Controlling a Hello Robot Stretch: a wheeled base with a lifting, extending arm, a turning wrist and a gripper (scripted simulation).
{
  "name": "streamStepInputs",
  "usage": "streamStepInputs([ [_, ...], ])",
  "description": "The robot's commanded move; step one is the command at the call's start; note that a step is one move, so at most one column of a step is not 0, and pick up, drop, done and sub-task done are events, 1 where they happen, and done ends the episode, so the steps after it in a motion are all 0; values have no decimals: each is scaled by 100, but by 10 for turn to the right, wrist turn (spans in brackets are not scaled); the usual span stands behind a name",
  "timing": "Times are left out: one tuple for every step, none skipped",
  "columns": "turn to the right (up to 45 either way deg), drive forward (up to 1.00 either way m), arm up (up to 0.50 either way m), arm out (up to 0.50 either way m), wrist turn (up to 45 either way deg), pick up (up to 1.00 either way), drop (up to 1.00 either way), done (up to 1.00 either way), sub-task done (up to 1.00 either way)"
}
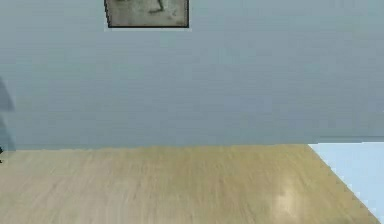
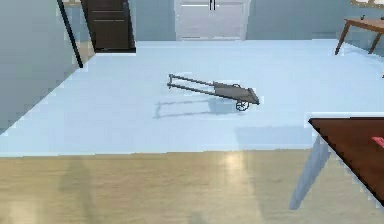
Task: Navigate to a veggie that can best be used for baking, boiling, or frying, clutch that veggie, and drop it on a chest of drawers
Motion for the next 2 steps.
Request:
streamStepInputs([
  [0, 15, 0, 0, 0, 0, 0, 0, 0],
  [-450, 0, 0, 0, 0, 0, 0, 0, 0],
])
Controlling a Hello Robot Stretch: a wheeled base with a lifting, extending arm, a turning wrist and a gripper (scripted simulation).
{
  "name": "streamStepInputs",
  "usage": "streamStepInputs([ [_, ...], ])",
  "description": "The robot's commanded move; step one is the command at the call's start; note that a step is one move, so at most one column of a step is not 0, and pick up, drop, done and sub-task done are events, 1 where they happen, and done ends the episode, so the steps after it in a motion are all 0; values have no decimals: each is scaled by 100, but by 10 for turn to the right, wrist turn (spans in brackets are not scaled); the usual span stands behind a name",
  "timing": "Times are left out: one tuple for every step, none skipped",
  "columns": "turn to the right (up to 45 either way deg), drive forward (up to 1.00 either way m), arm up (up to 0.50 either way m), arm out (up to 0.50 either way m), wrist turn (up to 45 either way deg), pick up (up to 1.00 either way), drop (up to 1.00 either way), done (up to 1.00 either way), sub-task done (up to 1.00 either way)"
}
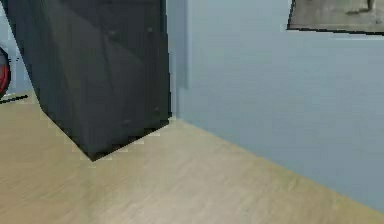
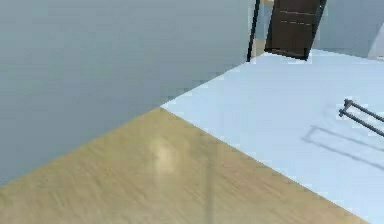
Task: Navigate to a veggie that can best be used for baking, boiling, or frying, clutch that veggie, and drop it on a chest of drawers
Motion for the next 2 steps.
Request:
streamStepInputs([
  [-390, 0, 0, 0, 0, 0, 0, 0, 0],
  [0, 35, 0, 0, 0, 0, 0, 0, 0],
])
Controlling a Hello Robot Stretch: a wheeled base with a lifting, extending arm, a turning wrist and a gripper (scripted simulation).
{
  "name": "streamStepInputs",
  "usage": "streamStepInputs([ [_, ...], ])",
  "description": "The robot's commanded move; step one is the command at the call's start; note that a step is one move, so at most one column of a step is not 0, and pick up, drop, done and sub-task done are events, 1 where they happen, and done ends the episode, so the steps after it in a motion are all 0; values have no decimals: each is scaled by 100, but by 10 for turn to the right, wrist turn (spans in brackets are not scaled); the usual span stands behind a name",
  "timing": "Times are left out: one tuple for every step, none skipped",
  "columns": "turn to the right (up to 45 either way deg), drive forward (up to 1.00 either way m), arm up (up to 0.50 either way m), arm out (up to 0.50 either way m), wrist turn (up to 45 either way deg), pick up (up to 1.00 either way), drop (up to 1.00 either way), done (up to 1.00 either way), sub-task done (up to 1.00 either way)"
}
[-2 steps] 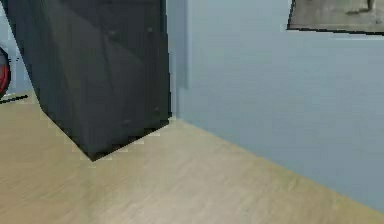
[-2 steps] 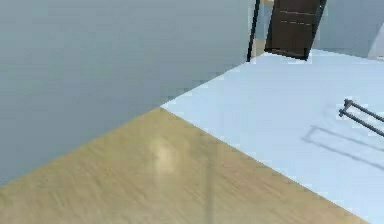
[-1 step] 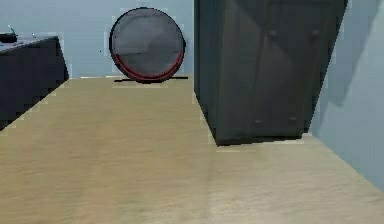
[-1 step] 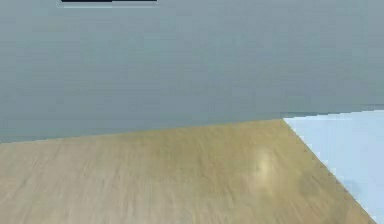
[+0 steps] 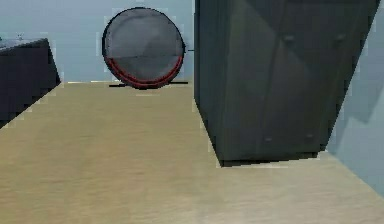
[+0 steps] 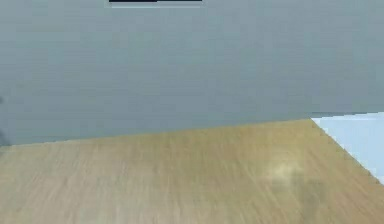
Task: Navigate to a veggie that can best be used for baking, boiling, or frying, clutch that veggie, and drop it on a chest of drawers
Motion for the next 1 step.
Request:
streamStepInputs([
  [-390, 0, 0, 0, 0, 0, 0, 0, 0],
])
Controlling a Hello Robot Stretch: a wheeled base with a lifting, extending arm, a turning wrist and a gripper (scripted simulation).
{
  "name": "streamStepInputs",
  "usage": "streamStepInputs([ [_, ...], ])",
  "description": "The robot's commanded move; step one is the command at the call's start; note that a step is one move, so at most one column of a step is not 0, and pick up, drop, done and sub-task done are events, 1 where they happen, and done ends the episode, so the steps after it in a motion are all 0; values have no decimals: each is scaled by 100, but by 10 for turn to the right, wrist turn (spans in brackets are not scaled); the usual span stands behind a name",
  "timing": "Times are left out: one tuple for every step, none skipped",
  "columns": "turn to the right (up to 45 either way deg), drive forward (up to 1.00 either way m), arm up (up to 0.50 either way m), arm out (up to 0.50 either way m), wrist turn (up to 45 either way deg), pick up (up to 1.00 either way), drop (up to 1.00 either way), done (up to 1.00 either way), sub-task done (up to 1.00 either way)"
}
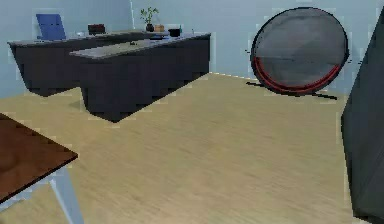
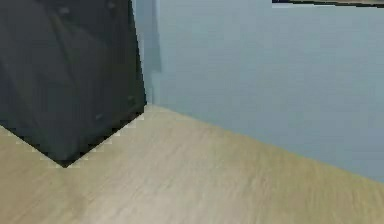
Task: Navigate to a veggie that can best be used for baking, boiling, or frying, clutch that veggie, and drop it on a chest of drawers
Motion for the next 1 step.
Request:
streamStepInputs([
  [0, 55, 0, 0, 0, 0, 0, 0, 0],
])
